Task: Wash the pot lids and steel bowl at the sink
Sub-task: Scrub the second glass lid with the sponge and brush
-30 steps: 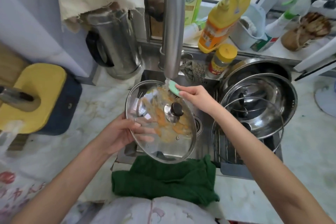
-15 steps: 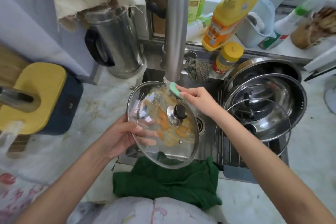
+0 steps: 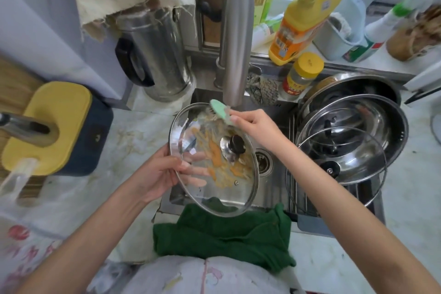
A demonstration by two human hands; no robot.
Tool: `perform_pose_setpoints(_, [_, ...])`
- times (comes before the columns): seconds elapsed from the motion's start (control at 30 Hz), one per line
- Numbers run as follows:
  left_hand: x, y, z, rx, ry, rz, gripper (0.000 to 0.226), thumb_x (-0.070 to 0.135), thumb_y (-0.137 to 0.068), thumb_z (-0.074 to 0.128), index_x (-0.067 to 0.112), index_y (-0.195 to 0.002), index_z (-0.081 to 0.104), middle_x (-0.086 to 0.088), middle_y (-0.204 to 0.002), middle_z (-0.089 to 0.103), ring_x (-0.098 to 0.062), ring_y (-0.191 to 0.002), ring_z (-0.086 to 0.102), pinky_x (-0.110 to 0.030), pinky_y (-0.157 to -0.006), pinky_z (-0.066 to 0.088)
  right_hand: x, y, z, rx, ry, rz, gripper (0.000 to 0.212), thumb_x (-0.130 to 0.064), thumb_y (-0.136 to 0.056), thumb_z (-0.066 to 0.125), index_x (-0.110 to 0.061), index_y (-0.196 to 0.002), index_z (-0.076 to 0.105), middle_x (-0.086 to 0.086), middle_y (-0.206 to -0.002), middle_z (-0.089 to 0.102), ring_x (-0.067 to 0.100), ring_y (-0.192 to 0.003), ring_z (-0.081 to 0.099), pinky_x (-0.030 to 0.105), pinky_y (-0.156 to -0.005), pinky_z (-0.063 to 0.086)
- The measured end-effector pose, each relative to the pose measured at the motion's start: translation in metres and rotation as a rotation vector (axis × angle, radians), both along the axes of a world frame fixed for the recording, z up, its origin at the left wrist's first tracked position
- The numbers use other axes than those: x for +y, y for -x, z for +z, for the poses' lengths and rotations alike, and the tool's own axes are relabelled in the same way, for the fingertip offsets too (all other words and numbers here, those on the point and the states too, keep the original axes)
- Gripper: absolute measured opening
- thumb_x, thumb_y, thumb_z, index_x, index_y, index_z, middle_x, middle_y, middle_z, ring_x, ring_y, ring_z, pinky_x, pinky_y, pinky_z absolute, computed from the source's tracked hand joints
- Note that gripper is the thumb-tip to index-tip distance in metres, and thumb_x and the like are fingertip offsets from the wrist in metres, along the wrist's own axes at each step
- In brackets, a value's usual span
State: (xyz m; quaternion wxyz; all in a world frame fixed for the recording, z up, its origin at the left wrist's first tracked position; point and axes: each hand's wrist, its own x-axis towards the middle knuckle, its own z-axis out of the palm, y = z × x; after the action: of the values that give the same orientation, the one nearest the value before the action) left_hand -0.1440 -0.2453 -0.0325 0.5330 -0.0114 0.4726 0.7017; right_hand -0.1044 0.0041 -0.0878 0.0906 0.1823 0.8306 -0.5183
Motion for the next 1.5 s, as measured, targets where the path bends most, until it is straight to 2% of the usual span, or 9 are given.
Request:
perform_pose_setpoints(0.27, [0.002, -0.003, 0.000, 0.065, 0.067, 0.049, 0.081, -0.008, -0.064, 0.052, -0.006, -0.141, 0.028, -0.016, -0.085, 0.073, -0.035, -0.073, 0.072, -0.039, -0.054, 0.060, -0.002, 0.005, 0.008, -0.019, -0.137, -0.007, 0.027, -0.049, -0.094, 0.050, -0.042, -0.114, 0.066, -0.022, -0.079, 0.070, 0.000, -0.051, 0.040, 0.030, -0.059, 0.036])
perform_pose_setpoints(0.43, [-0.013, -0.003, -0.006, -0.025, -0.041, 0.128, 0.097, 0.009, -0.035, 0.094, 0.029, -0.125, 0.063, -0.019, -0.090, 0.072, -0.040, -0.080, 0.071, -0.046, -0.063, 0.061, 0.013, -0.009, 0.014, 0.004, -0.007, -0.024, 0.016, -0.048, -0.090, 0.056, -0.047, -0.094, 0.072, -0.028, -0.119, 0.062, 0.017, -0.093, 0.063, 0.055, -0.080, 0.051])
perform_pose_setpoints(0.57, [-0.029, 0.003, -0.013, -0.012, -0.045, 0.193, 0.104, 0.012, -0.030, 0.096, 0.035, -0.126, 0.061, -0.028, -0.110, 0.065, -0.042, -0.084, 0.070, -0.047, -0.065, 0.060, 0.017, -0.024, 0.032, 0.205, 0.061, -0.246, 0.030, -0.029, -0.097, 0.054, -0.019, -0.123, 0.064, -0.001, -0.131, 0.059, -0.008, -0.060, 0.051, 0.013, -0.059, 0.043])
perform_pose_setpoints(0.77, [-0.031, 0.006, -0.018, 0.023, -0.056, 0.293, 0.117, 0.013, -0.030, 0.094, 0.026, -0.137, 0.049, -0.010, -0.072, 0.069, -0.038, -0.079, 0.072, -0.045, -0.065, 0.061, -0.030, -0.039, 0.027, 0.130, 0.057, -0.045, 0.032, -0.044, -0.093, 0.054, -0.035, -0.123, 0.062, -0.007, -0.122, 0.065, 0.007, -0.051, 0.042, 0.030, -0.052, 0.038])
perform_pose_setpoints(0.87, [-0.034, 0.003, -0.021, -0.058, -0.105, 0.375, 0.120, 0.010, -0.028, 0.094, 0.026, -0.139, 0.049, -0.018, -0.097, 0.070, -0.032, -0.076, 0.072, -0.041, -0.065, 0.061, -0.037, -0.059, 0.015, 0.116, 0.089, -0.067, 0.033, -0.053, -0.091, 0.051, -0.044, -0.122, 0.060, 0.013, -0.087, 0.073, 0.017, -0.047, 0.033, 0.032, -0.050, 0.029])
perform_pose_setpoints(1.07, [-0.029, 0.000, -0.023, -0.026, -0.093, 0.314, 0.115, 0.011, -0.031, 0.092, 0.025, -0.137, 0.049, -0.011, -0.066, 0.068, -0.037, -0.078, 0.072, -0.045, -0.066, 0.061, -0.032, -0.014, -0.005, -0.053, -0.188, -0.201, 0.034, -0.047, -0.096, 0.047, -0.039, -0.127, 0.059, -0.009, -0.115, 0.069, 0.012, -0.096, 0.066, 0.039, -0.082, 0.054])
perform_pose_setpoints(1.23, [-0.039, 0.011, -0.035, -0.125, -0.131, 0.415, 0.105, 0.007, -0.029, 0.092, 0.029, -0.128, 0.062, -0.019, -0.105, 0.060, -0.026, -0.077, 0.068, -0.045, -0.068, 0.060, -0.036, -0.051, 0.008, -0.027, -0.151, -0.057, 0.032, -0.045, -0.095, 0.050, -0.038, -0.125, 0.061, -0.013, -0.075, 0.069, 0.001, -0.049, 0.040, 0.029, -0.052, 0.035])
perform_pose_setpoints(1.37, [-0.022, 0.001, -0.026, -0.098, -0.121, 0.426, 0.086, -0.003, -0.057, 0.076, 0.026, -0.135, 0.054, -0.006, -0.078, 0.064, -0.017, -0.063, 0.067, -0.043, -0.070, 0.060, -0.028, -0.042, 0.000, -0.063, -0.229, -0.151, 0.034, -0.049, -0.093, 0.049, -0.040, -0.124, 0.061, -0.009, -0.099, 0.073, 0.006, -0.075, 0.058, 0.035, -0.070, 0.050])
perform_pose_setpoints(1.5, [-0.005, -0.001, -0.013, -0.071, -0.029, 0.460, 0.074, -0.011, -0.075, 0.042, 0.025, -0.140, 0.048, -0.018, -0.118, 0.064, -0.025, -0.082, 0.073, -0.051, -0.079, 0.055, -0.040, -0.064, 0.001, -0.028, -0.182, -0.087, 0.033, -0.047, -0.093, 0.051, -0.037, -0.123, 0.063, -0.004, -0.111, 0.070, 0.009, -0.050, 0.047, 0.029, -0.053, 0.041])
